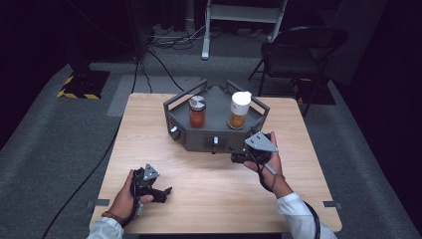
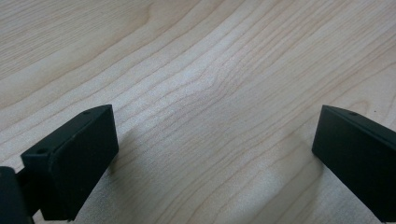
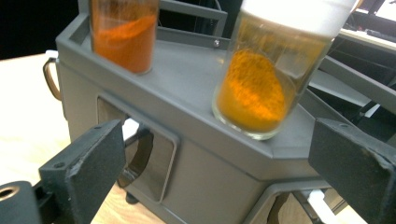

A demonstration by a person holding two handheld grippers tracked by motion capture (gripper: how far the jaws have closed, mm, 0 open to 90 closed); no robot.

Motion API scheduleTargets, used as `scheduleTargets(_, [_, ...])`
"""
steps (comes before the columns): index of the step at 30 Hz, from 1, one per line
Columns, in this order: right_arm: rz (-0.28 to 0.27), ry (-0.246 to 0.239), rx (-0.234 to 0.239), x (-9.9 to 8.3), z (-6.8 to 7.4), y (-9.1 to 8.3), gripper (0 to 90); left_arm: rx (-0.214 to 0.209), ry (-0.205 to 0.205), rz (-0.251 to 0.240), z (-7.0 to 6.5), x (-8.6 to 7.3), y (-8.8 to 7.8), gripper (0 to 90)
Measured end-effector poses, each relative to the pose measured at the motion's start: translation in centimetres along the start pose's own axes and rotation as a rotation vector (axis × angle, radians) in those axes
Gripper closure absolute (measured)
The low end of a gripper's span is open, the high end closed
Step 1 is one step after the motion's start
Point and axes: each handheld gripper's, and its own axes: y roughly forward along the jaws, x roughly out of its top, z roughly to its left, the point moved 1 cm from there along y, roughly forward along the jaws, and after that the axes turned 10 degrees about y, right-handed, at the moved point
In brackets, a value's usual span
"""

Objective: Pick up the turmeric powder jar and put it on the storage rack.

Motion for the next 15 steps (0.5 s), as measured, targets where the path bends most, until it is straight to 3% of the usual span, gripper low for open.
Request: scheduleTargets(15, [0.039,-0.107,0.036,-2.5,0.9,-0.9,3.5,0.0,0.003,0.001,0.0,0.0,0.0,0.2])
